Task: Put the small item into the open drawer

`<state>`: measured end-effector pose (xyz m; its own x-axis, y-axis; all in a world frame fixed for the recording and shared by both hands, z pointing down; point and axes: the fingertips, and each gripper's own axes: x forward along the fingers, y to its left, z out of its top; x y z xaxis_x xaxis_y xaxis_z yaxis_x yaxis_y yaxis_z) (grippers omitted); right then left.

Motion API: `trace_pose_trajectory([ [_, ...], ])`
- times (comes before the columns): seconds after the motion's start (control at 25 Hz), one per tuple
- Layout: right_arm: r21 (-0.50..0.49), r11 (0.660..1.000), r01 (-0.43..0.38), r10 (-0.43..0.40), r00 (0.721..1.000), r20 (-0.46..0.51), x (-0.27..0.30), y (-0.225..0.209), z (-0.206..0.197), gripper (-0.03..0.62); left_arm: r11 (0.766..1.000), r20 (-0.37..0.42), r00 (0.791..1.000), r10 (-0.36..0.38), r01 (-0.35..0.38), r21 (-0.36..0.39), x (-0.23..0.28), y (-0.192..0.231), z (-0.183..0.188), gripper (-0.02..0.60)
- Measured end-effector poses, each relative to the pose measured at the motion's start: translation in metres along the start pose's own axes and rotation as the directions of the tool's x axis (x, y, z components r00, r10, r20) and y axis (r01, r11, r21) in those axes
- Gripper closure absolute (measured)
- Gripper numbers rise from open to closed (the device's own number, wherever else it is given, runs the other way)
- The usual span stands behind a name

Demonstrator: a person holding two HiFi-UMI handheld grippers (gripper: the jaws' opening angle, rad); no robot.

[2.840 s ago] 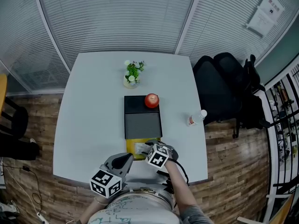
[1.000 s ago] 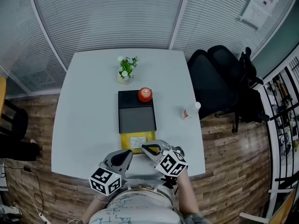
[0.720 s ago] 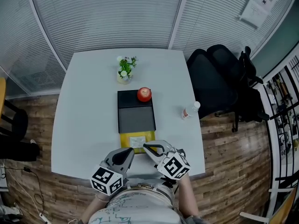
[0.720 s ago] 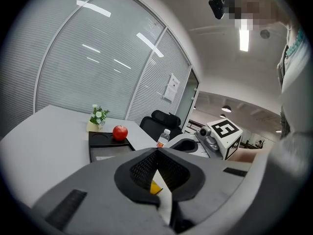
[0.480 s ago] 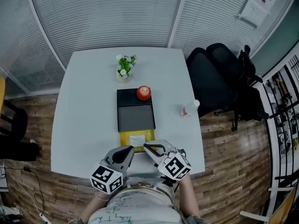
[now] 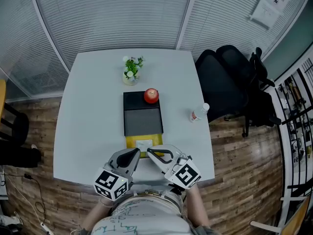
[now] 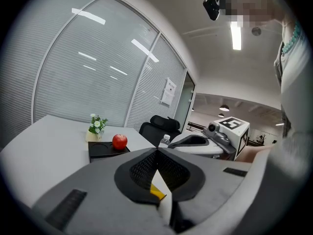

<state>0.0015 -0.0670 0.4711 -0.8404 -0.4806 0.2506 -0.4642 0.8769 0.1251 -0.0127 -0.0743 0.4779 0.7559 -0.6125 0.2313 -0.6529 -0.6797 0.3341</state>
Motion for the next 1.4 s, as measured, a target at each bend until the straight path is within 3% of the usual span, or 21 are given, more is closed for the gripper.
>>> trace_pose_trajectory([
  [0.16,0.058,0.998,0.027,-0.035,0.991,0.131,-0.004,-0.002,0.027,0.591,0.999,0.037,0.999,-0.003,0.001,0.047,0.0,-0.003,0.013,0.584],
  [0.32,0.109,0.993,0.04,-0.061,0.98,0.191,-0.013,-0.004,0.047,0.591,0.996,0.099,0.995,0.004,-0.013,0.086,-0.003,-0.006,0.03,0.584],
  [0.64,0.092,0.994,0.066,-0.091,0.949,0.3,-0.019,-0.008,0.086,0.591,0.994,0.222,0.975,0.004,-0.028,0.105,-0.011,-0.014,0.073,0.584],
  [0.88,0.039,0.993,0.111,-0.118,0.946,0.302,-0.017,-0.009,0.089,0.591,0.991,0.25,0.967,-0.04,0.006,0.135,-0.012,-0.021,0.08,0.584],
  [1.12,0.046,0.993,0.11,-0.119,0.96,0.254,-0.013,-0.009,0.079,0.591,0.987,0.229,0.973,-0.004,-0.033,0.158,-0.013,-0.016,0.074,0.584],
  [1.4,0.057,0.992,0.116,-0.126,0.965,0.23,-0.009,-0.014,0.073,0.592,0.99,0.199,0.98,-0.002,-0.027,0.14,-0.008,-0.012,0.064,0.584],
])
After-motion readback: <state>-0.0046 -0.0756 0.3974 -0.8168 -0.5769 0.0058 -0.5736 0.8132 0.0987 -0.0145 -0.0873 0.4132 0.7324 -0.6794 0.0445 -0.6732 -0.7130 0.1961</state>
